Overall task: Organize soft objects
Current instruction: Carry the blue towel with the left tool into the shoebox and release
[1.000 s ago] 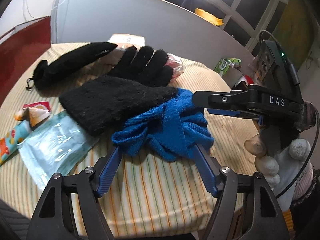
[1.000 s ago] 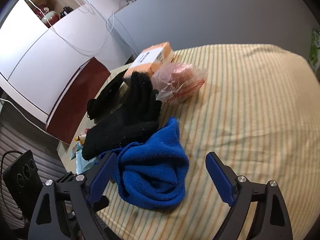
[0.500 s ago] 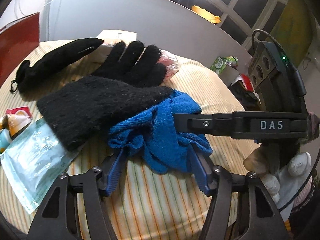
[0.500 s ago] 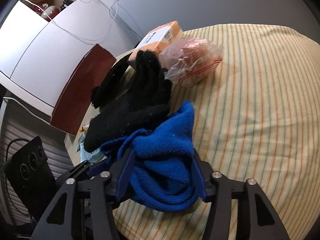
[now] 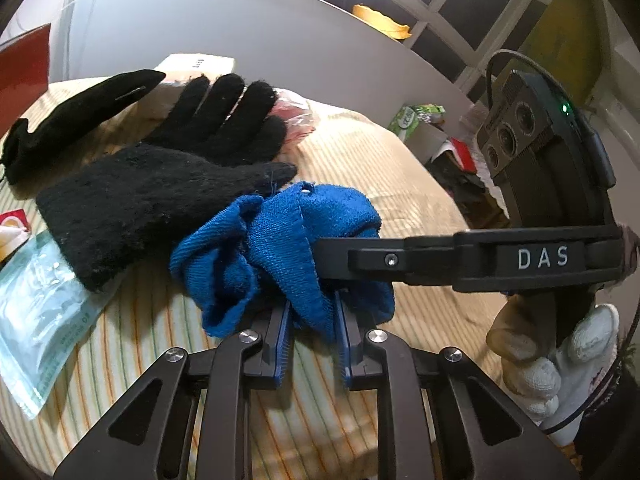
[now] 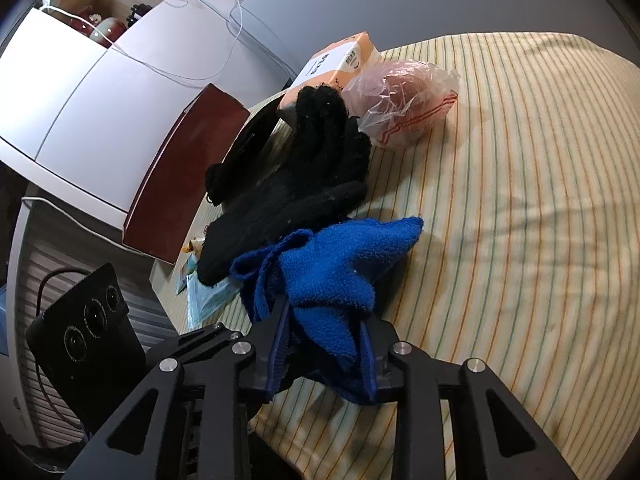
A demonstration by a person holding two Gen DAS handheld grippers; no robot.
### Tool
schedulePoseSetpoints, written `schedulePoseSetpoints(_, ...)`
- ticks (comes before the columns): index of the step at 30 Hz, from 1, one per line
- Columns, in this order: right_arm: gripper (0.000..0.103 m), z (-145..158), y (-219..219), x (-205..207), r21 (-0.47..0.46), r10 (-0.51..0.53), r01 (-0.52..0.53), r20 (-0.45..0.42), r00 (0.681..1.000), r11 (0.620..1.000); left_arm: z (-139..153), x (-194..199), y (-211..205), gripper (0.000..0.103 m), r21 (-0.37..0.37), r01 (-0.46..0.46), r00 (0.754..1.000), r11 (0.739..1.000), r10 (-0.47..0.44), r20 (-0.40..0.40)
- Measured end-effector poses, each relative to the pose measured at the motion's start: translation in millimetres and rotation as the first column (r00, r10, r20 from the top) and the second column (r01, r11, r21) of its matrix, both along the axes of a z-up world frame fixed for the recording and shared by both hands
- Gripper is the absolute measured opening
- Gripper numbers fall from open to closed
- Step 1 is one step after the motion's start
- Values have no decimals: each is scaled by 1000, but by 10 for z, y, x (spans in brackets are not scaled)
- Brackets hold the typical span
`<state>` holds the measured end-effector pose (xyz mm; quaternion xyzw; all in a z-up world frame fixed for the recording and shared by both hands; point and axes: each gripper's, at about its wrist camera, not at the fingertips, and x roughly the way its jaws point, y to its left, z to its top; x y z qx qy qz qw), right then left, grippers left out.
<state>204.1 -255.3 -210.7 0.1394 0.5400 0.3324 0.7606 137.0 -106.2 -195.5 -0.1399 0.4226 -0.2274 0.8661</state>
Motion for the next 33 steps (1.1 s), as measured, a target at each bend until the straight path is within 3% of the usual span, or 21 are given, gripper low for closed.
schedulePoseSetpoints(9,25,196,-148,-361,-8,-17,18,41,999,1000,125,-258,-46,16,-35,66,997,997,-65,33)
schedulePoseSetpoints(19,25,687,-4,-684,-6,-6,7,157,988,1000,540,-504,85,16,-54,67,987,996,-58,147)
schedulePoseSetpoints(25,25,1014,336,-686,13,44,-48,223,974,999,839,-540,444,16,-48,8,974,999,3,226)
schedulePoseSetpoints(33,25,1359,1107,-570,35,134,-151,298,945,988,1107,-540,1136,16,-48,-110,951,993,119,286)
